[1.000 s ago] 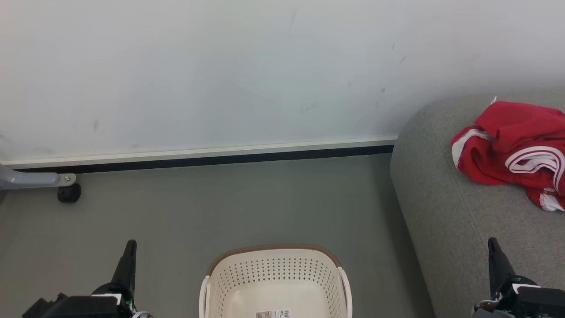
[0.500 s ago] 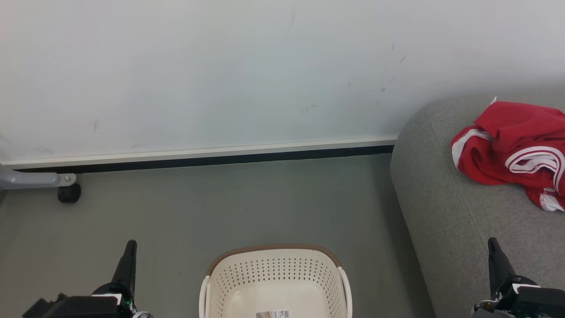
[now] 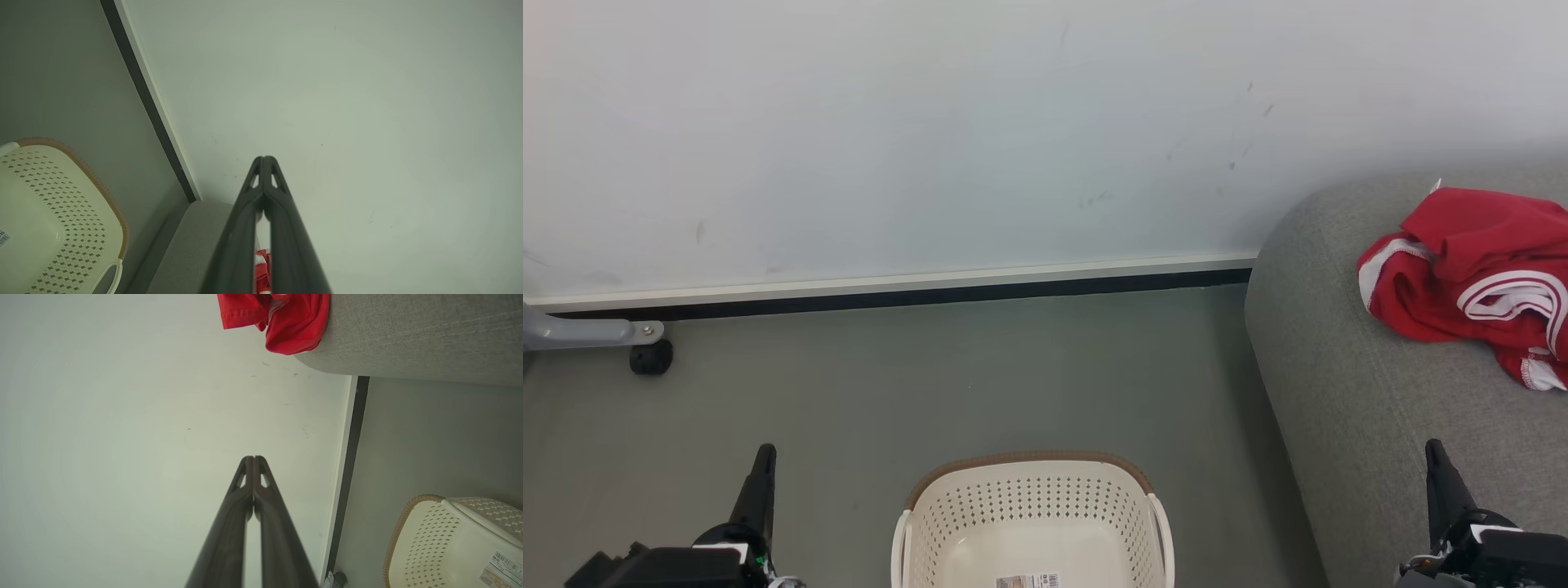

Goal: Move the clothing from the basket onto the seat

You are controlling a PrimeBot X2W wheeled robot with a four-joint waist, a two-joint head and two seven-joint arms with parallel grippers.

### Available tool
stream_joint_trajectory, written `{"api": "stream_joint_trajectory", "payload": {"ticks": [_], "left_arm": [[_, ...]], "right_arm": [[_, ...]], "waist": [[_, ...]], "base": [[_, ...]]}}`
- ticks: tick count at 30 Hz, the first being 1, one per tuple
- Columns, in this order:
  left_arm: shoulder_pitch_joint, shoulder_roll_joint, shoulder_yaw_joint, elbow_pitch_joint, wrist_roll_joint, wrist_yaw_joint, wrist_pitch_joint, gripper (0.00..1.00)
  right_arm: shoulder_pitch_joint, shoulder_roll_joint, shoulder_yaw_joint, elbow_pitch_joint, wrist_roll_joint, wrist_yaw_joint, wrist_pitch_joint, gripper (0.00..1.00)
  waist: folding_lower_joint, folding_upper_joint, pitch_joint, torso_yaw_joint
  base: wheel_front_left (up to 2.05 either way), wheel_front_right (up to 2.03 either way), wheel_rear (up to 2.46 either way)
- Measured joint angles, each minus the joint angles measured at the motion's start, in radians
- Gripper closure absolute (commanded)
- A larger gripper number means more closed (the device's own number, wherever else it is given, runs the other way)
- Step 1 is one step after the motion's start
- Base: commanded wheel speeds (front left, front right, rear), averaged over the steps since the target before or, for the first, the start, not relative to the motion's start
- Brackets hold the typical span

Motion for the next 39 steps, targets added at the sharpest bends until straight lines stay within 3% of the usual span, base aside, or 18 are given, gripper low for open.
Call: {"api": "stream_joint_trajectory", "payload": {"ticks": [39], "left_arm": [[0.0,0.0,0.0,0.003,0.0,0.0,0.0,1.0]], "right_arm": [[0.0,0.0,0.0,0.0,0.0,0.0,0.0,1.0]], "waist": [[0.0,0.0,0.0,0.0]], "base": [[0.0,0.0,0.0]]}}
